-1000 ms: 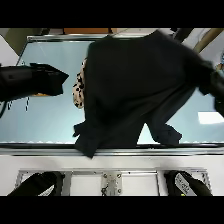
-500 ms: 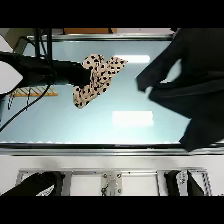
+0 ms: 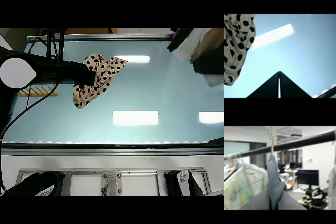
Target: Fold the clothes and pants, and hang the long-sleeved shirts on hangers.
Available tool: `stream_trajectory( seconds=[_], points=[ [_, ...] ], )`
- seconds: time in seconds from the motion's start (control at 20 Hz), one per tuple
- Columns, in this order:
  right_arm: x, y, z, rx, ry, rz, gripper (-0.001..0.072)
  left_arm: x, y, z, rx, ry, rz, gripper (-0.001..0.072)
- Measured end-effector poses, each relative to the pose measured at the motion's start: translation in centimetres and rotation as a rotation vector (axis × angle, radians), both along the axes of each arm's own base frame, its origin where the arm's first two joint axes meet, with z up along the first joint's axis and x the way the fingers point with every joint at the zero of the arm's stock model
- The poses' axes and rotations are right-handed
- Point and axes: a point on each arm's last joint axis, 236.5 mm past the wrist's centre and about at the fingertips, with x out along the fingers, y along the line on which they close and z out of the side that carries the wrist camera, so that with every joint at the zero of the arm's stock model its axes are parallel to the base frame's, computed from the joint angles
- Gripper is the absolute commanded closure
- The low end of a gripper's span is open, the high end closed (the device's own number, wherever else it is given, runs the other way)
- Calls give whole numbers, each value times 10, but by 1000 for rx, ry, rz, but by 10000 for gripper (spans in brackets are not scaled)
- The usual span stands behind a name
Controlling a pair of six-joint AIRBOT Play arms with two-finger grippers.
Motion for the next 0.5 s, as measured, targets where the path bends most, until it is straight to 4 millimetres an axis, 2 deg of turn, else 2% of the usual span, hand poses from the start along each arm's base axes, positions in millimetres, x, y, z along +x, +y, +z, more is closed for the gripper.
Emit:
stream_trajectory(
  seconds=[0.2, 0.5],
  points=[
    [-1, -32, 17, -10, -15, -66, 701, -2, 1, -3, 11, 14, -3, 696],
    [0, -76, 3, 37, -8, -140, 701, -4, 1, -5, 7, 29, 3, 696]
  ],
)
